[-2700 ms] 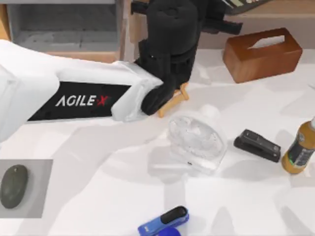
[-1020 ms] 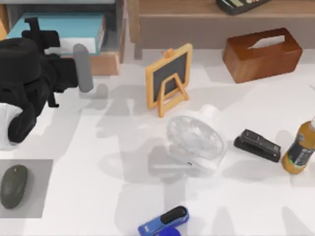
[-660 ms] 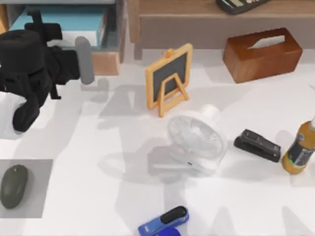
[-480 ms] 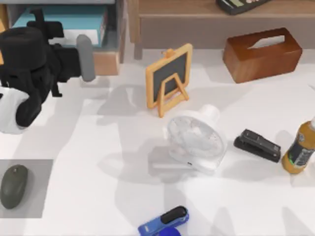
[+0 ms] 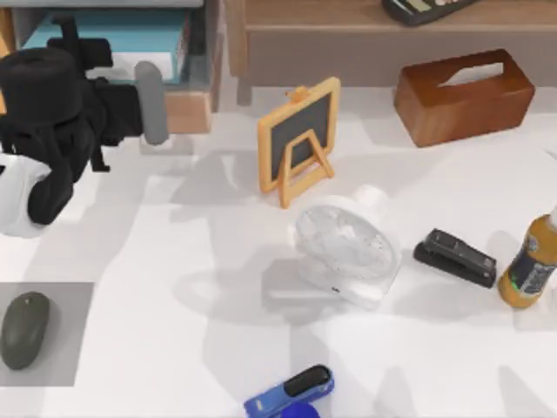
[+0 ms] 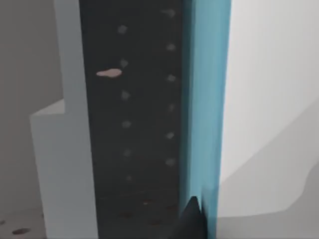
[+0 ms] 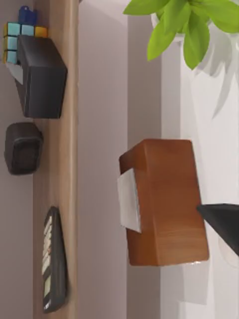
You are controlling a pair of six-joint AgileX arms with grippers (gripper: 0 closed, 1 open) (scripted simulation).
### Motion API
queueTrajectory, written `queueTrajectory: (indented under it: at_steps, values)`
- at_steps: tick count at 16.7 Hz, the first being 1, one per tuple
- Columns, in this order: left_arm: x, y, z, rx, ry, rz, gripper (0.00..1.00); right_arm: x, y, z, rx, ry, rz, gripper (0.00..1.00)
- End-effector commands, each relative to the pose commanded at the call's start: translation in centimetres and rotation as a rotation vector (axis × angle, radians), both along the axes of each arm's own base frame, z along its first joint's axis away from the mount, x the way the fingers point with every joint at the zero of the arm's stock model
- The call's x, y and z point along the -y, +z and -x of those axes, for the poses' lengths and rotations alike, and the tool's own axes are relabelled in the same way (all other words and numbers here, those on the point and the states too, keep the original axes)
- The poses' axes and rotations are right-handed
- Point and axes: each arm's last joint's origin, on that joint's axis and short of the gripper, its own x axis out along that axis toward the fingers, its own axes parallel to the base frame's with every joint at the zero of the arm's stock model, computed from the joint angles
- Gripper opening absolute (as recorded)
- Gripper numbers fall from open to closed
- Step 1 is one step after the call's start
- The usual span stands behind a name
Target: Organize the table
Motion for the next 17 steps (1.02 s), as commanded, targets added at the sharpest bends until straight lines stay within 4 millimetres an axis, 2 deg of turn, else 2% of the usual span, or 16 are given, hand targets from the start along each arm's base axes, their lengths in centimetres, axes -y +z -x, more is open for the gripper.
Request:
queueTrajectory:
  at_steps: [8,17]
  values:
    - [0.00,0.00,0.00,0.000,0.000,0.000,0.98,0.00,0.00,0.00,0.000,0.000,0.000,1.00]
    - [0.06,-0.01,0.04,0.000,-0.002,0.000,1.00,0.00,0.00,0.00,0.000,0.000,0.000,1.00]
